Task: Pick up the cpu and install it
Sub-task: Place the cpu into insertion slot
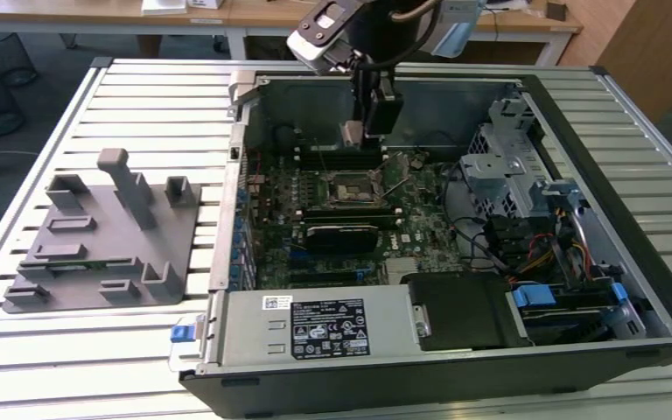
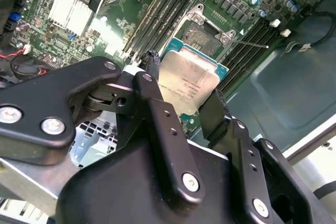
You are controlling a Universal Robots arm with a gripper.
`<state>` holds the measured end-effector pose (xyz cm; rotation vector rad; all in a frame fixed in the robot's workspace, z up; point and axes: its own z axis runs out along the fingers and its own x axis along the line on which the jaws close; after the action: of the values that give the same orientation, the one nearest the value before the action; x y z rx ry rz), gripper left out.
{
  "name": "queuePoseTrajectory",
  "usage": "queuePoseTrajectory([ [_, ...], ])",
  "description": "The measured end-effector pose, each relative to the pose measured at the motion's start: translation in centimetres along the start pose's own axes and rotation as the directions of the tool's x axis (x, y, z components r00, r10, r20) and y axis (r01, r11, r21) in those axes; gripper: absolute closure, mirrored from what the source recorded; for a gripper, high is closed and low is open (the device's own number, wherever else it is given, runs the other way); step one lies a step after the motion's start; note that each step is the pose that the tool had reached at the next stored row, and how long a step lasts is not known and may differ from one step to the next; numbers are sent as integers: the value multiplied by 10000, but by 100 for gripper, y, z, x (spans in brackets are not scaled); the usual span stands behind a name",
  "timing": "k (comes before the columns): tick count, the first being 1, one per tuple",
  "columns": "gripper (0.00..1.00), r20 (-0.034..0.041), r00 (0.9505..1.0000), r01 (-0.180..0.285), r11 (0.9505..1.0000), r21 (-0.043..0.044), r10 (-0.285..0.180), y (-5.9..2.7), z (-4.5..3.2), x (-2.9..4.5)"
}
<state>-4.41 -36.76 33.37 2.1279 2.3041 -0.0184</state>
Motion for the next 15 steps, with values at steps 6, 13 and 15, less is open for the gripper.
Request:
queuePoseTrajectory([
  [6,46,41,9999,-136,9999,-17,136,-4,98,2],
  [13,46,41,9996,-269,9996,-21,270,-4,222,20],
  [15,46,41,9996,-268,9996,-28,269,-2,252,30],
])
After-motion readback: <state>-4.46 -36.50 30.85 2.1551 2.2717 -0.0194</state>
